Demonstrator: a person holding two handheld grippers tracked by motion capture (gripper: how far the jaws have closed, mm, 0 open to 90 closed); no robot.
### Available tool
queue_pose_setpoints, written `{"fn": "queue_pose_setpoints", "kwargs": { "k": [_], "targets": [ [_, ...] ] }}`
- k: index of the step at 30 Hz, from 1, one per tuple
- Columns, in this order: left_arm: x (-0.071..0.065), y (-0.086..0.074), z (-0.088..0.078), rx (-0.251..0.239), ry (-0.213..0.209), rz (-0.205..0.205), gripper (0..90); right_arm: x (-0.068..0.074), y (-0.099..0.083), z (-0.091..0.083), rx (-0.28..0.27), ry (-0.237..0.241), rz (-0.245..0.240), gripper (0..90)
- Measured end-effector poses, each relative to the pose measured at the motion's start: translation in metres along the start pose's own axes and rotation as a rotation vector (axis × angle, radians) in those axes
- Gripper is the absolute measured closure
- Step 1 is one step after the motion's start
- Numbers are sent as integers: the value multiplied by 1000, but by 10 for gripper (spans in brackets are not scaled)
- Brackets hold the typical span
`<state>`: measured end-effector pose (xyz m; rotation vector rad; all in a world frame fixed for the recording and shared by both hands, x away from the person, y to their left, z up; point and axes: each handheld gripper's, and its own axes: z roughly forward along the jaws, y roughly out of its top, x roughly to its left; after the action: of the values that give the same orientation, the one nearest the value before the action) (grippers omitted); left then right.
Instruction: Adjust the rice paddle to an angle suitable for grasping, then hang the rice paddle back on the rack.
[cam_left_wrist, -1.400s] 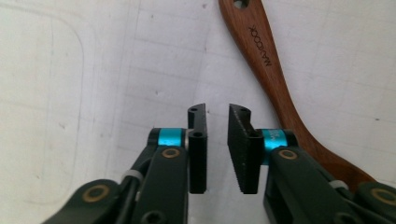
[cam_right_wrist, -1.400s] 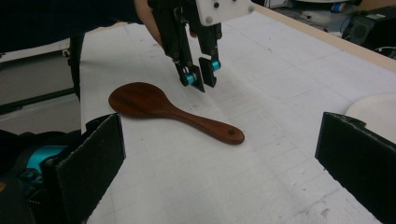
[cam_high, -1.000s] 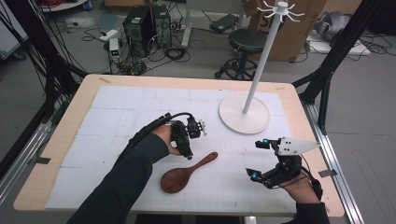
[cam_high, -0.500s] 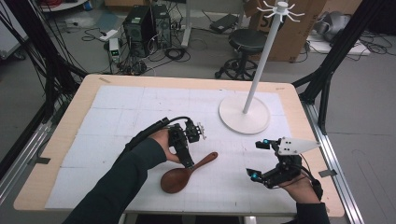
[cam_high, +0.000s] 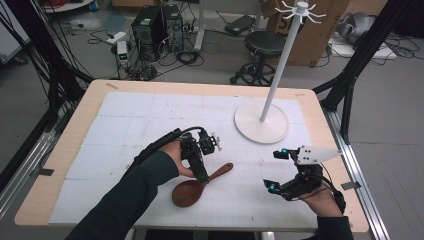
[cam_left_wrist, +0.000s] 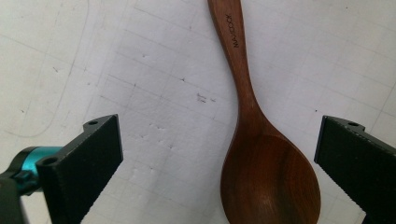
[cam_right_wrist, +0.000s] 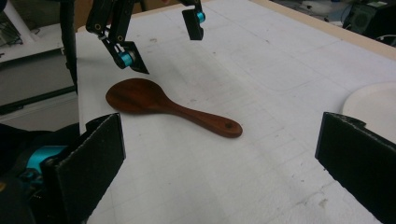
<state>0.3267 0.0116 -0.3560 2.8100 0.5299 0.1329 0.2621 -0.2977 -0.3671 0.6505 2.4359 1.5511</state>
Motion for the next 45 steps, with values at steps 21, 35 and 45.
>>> {"fn": "queue_pose_setpoints", "kwargs": {
  "k": [21,35,45],
  "targets": [
    [-1,8,8,60,-30,-81,31,-1,-2,1,22,1,0,5],
    [-4,22,38,160,-56,-122,99,-3,-5,-1,34,-3,-3,4],
    [-10,23,49,169,-56,-133,216,-3,-7,-4,35,-10,2,5]
  ]
}}
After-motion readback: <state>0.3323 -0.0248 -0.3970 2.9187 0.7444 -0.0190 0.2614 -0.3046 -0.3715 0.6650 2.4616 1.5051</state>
